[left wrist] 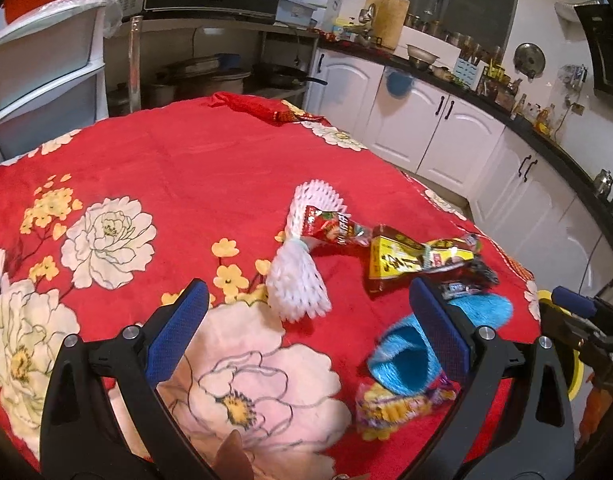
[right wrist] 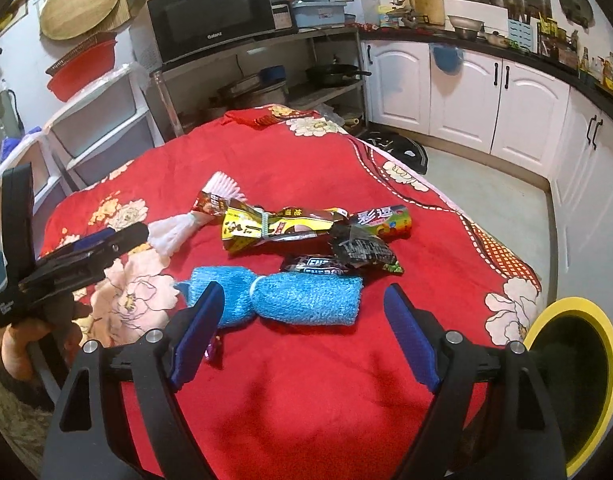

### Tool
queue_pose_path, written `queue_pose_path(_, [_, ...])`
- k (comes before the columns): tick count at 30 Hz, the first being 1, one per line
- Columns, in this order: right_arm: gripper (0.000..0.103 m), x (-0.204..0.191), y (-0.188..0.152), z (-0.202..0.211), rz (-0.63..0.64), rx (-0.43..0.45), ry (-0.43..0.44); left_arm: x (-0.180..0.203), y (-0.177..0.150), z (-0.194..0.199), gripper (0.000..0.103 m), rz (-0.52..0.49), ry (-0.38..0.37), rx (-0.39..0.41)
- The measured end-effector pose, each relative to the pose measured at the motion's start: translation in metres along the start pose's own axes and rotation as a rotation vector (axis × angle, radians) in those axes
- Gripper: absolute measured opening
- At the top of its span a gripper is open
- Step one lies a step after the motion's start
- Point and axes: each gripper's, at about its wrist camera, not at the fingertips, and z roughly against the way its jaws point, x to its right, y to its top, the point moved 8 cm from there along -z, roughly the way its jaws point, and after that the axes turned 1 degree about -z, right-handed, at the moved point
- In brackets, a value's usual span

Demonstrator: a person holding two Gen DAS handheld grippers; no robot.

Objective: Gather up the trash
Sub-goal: 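Move both open tools back over the trash on the table, then grasp the white foam fruit net with the left tool while the right tool grasps the blue sponge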

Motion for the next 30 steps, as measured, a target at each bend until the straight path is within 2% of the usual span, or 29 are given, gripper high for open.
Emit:
queue_pose_path(11, [0.079,0.014,-0.014,-0.024,-0.012,-0.033,-0.007,-0.013,0.002,-0.038,0.092,0.046,-0.008,-0.048])
queue_pose_path(14, [0.078,0.017,-0.016,-0.029,-0.023,-0.044,0.002,-0.017,0.001,-0.046,0.088,0.082,-0.034,-0.065])
queue_pose_path(21, [0.071,0.017,-0.018,-0.044,-0.021,-0.049,0.026,-0.020,-0.006,-0.059,0.067,0.123,-0.062,-0.099])
queue_pose_path(23, [0.065,0.017,-0.020,-0.050,-0.024,-0.057,0.037,-0.020,-0.010,-0.061,0.061,0.132,-0.070,-0.108])
queue_pose_path(26, [0.056,0.016,-0.022,-0.053,-0.024,-0.050,0.060,-0.021,-0.012,-0.062,0.048,0.135,-0.074,-0.114])
queue_pose_path(28, [0.051,0.014,-0.023,-0.053,-0.012,-0.042,0.067,-0.022,-0.014,-0.063,0.033,0.140,-0.079,-0.118])
queue_pose_path(29, [0.048,0.014,-0.023,-0.053,-0.005,-0.038,0.066,-0.022,-0.015,-0.063,0.029,0.142,-0.083,-0.120])
queue_pose_path(30, [0.040,0.014,-0.024,-0.052,0.004,-0.038,0.060,-0.022,-0.017,-0.063,0.024,0.144,-0.087,-0.124])
